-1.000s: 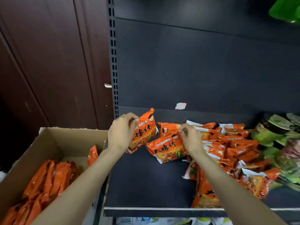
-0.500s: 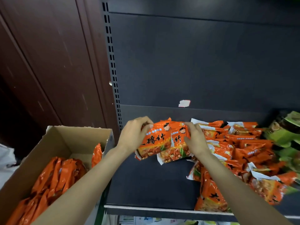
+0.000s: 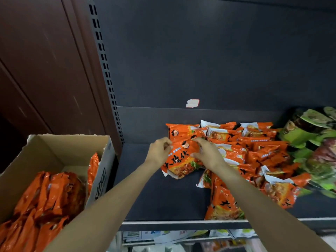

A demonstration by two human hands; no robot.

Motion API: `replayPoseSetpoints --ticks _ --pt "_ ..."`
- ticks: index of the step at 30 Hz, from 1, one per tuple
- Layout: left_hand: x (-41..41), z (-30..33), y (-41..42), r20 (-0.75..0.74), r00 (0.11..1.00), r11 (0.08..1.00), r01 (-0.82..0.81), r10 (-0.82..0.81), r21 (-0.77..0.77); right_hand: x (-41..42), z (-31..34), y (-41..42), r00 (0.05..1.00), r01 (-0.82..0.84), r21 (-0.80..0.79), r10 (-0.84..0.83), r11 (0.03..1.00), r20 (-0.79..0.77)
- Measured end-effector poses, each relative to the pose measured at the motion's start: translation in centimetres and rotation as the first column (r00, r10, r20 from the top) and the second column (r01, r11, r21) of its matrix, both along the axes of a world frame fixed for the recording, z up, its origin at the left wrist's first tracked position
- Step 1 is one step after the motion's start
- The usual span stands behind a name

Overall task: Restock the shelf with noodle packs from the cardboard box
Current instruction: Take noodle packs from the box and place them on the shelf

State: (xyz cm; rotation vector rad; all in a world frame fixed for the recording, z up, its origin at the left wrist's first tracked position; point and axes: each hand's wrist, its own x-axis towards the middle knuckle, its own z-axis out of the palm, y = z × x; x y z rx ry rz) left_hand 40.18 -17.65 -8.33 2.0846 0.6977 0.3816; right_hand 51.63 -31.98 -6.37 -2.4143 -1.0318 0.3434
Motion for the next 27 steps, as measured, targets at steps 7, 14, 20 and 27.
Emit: replayPoseSetpoints --ticks 7,14,20,27 --pt "0.1 -2.0 0.4 -0.19 0.981 0.989 -0.002 0.031 0.15 -0.2 -1.3 1.1 0.972 -0.058 -0.125 0.084 0.991 0.218" --pt "-2.3 0.0 0.3 -0.048 0.997 0.974 -0.048 0.06 0.223 -1.5 -0.5 1.4 0.979 -0.109 0.043 0.1 0.993 0.177" --pt "-8.3 1.5 2.3 0.027 0.99 0.945 -0.139 0.137 0.297 -7.0 0.1 5.6 0.969 -0.24 0.148 0.228 0.959 0.092" --pt "-18.6 1.3 8.9 0.011 0.958 0.9 -0.275 0.288 0.337 -16.1 0.1 13.9 0.92 -0.39 0.184 0.39 0.902 0.039"
